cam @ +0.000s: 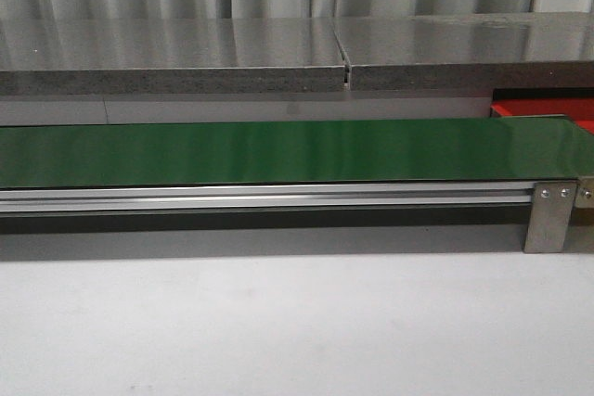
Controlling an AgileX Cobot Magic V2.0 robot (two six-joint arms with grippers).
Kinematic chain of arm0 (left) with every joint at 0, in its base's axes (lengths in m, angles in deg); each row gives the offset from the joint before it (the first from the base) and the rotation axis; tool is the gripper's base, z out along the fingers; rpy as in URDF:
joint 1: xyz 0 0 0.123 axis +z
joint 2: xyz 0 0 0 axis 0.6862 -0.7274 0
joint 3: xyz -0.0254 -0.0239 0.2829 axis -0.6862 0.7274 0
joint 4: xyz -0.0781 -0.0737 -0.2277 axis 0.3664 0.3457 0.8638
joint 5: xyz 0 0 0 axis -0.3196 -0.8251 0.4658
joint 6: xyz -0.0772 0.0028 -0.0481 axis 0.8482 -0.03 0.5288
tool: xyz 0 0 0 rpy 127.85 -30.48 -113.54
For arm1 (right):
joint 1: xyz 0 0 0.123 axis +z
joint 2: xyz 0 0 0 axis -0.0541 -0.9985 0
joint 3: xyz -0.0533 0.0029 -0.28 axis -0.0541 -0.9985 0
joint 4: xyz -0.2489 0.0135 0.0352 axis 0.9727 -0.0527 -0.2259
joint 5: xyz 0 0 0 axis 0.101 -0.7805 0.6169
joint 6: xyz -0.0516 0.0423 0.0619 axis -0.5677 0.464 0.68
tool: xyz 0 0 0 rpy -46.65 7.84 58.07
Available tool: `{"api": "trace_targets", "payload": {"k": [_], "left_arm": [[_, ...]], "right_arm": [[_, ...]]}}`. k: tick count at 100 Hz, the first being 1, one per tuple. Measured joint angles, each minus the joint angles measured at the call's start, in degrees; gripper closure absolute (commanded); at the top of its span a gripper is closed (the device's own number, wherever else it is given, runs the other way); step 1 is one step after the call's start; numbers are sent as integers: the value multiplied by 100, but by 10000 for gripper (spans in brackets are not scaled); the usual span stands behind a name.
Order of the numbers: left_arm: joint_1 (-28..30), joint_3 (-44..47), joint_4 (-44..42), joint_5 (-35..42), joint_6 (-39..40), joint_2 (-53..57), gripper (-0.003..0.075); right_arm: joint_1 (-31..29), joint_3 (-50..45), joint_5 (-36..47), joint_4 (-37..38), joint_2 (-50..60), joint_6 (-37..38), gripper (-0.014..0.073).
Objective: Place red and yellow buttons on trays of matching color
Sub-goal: 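Lower the left gripper onto a red button in the cluster and grasp it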
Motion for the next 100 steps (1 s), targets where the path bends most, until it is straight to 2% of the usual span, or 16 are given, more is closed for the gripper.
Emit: {"api": "trace_targets", "payload": {"k": [15, 33, 50, 76, 100], "left_arm": [[-38, 0, 0, 22, 0, 133, 573], [-67, -9, 31, 71, -65, 870, 573], [-226, -356, 78, -363, -270, 1230, 573], [-913, -1181, 11, -815, -311, 1189, 573], [-1521, -1455, -170, -945, -326, 696, 573]], "right_arm": [[0, 0, 0, 0, 0, 0, 662], [0, 0, 0, -10, 0, 0, 662], [0, 0, 0, -10, 0, 0, 662], [0, 0, 0, -10, 0, 0, 662], [0, 0, 0, -10, 0, 0, 662]]}}
